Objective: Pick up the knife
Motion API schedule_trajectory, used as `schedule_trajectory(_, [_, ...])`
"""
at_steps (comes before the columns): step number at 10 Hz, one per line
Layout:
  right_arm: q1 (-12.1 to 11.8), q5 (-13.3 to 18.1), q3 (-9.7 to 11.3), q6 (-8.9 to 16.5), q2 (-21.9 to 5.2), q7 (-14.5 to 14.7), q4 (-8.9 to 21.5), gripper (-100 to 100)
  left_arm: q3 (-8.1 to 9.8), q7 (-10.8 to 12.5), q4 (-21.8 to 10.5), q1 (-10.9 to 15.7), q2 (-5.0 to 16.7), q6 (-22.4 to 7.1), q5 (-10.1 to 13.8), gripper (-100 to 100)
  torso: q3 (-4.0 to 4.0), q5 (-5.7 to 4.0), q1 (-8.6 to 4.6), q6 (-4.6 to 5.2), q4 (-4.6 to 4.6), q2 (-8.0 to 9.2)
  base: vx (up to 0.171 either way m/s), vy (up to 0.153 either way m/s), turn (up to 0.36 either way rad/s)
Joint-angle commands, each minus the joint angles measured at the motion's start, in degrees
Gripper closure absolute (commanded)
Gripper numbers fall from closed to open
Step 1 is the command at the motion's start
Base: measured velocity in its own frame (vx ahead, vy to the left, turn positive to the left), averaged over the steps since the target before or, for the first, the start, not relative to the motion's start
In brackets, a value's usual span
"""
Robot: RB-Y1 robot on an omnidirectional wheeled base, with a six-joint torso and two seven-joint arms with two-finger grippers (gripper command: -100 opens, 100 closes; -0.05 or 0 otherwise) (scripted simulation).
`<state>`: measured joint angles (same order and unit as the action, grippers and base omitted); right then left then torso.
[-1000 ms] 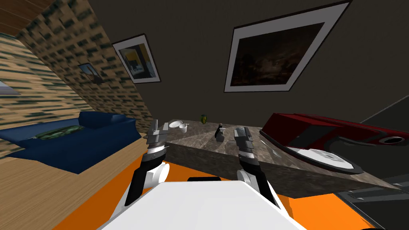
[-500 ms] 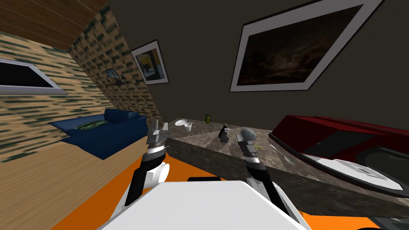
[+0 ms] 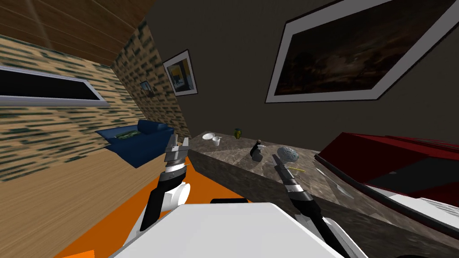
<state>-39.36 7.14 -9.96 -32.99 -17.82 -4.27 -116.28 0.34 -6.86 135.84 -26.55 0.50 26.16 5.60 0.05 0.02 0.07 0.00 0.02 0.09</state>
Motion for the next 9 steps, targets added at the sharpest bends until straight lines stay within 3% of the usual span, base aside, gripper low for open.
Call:
schedule_trajectory(1, [-1.6,2.9,-2.2,-0.5,-2.9,1.1,2.7,-100,0.0,0.0,0.0,0.0,0.0,0.0,0.0,0,0.0,0.0,0.0,0.0,0.0,0.0,-0.02,0.04,0.255])
schedule_trajectory(4, [-2.8,6.2,-3.6,-0.8,-6.3,1.7,4.5,-100,0.0,0.0,0.0,0.0,0.0,0.0,0.0,0,-0.01,0.0,-0.01,0.0,0.0,-0.01,-0.012,0.024,0.094])
schedule_trajectory(6, [-5.4,10.1,-6.3,-1.3,-10.2,2.9,7.9,-100,0.0,0.0,0.0,0.0,0.0,0.0,0.0,0,-0.02,-0.01,-0.03,0.0,-0.01,-0.04,-0.01,0.027,0.199])
schedule_trajectory(9, [-6.7,13.9,-7.5,-1.5,-13.7,3.5,9.9,-100,0.0,0.0,0.0,0.0,0.0,0.0,0.0,0,-0.02,0.0,-0.01,0.01,0.0,-0.04,-0.006,0.026,0.104])
